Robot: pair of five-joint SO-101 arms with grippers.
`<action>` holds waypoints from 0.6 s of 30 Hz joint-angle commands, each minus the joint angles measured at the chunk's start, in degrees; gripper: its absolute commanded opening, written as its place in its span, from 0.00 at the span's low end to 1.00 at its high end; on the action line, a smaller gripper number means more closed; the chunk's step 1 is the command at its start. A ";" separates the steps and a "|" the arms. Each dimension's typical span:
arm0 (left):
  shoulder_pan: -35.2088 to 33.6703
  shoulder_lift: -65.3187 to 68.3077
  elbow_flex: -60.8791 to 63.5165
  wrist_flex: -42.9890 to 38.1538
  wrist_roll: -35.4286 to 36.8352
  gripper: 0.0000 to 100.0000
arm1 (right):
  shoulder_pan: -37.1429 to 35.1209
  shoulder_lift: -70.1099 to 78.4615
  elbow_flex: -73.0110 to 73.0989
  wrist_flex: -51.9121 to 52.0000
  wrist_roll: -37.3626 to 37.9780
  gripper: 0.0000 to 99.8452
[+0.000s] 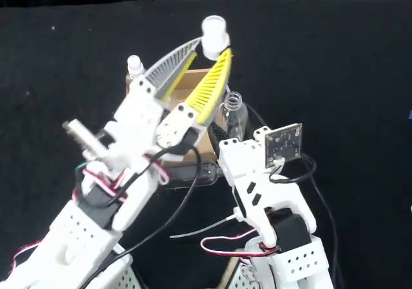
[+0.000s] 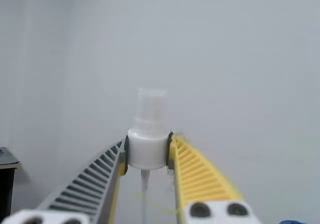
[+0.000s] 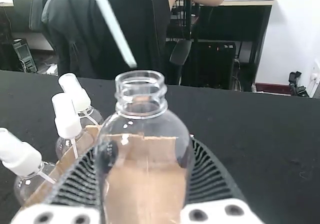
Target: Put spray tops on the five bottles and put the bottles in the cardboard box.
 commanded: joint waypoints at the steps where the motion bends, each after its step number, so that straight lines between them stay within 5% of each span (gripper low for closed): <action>1: 0.66 -4.75 -3.82 3.69 0.53 0.08 | -0.62 -1.80 -0.31 0.00 0.09 0.01; 18: 3.65 1.49 -4.44 4.04 0.18 0.08 | -0.62 -1.80 -0.22 0.00 0.09 0.01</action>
